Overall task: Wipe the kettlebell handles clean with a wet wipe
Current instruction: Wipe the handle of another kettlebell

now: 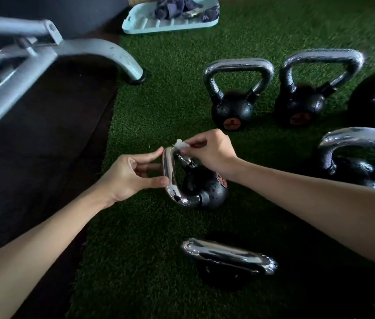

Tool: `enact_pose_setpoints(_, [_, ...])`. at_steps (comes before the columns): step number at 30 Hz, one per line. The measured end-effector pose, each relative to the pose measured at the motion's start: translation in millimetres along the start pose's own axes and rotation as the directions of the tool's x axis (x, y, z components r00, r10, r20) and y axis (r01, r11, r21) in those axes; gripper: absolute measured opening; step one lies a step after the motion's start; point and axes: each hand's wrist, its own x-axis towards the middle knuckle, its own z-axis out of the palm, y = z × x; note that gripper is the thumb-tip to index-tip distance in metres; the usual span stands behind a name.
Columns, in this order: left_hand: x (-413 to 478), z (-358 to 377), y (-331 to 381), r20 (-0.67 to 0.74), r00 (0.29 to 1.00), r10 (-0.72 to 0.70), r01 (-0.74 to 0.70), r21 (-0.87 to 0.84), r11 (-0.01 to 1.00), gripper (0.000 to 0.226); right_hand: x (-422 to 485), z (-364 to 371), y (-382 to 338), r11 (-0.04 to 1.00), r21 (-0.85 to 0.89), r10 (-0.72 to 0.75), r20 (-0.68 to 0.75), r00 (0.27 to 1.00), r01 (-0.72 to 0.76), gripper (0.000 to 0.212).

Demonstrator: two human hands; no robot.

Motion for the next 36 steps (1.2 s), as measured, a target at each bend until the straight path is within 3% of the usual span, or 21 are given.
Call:
enact_pose_setpoints(5, [10, -10, -4, 0.045, 0.999, 0.021, -0.024, 0.049, 0.999, 0.083, -12, -4, 2, 0.998, -0.005, -0.064, 0.186, 0.981, 0.066, 0.022])
enact_pose_setpoints(11, [18, -9, -8, 0.033, 0.998, 0.045, -0.047, 0.051, 0.998, 0.080, -5, -2, -2, 0.993, 0.069, -0.102, 0.029, 0.994, 0.100, 0.018])
enact_pose_setpoints(18, [21, -11, -14, 0.023, 0.998, 0.058, -0.058, 0.006, 0.998, 0.079, -29, -8, -2, 0.991, 0.022, -0.133, 0.305, 0.943, 0.133, 0.026])
enact_pose_setpoints(23, [25, -10, -14, 0.030, 0.997, 0.075, -0.076, 0.013, 0.997, 0.080, -13, -3, -9, 0.991, 0.014, -0.135, 0.107, 0.985, 0.134, 0.023])
enact_pose_setpoints(26, [28, -11, -13, 0.033, 0.996, 0.088, -0.089, 0.012, 0.996, 0.080, -17, -5, -8, 0.992, 0.036, -0.124, 0.145, 0.982, 0.120, 0.025])
enact_pose_setpoints(30, [27, -13, -17, 0.030, 0.994, 0.100, -0.100, 0.001, 0.995, 0.083, -49, -17, 0, 0.979, 0.023, -0.195, 0.401, 0.895, 0.203, 0.024])
enact_pose_setpoints(36, [29, -12, -19, 0.029, 0.995, 0.099, -0.098, -0.023, 0.995, 0.079, -55, -19, -10, 0.914, 0.008, -0.364, 0.459, 0.811, 0.406, 0.025])
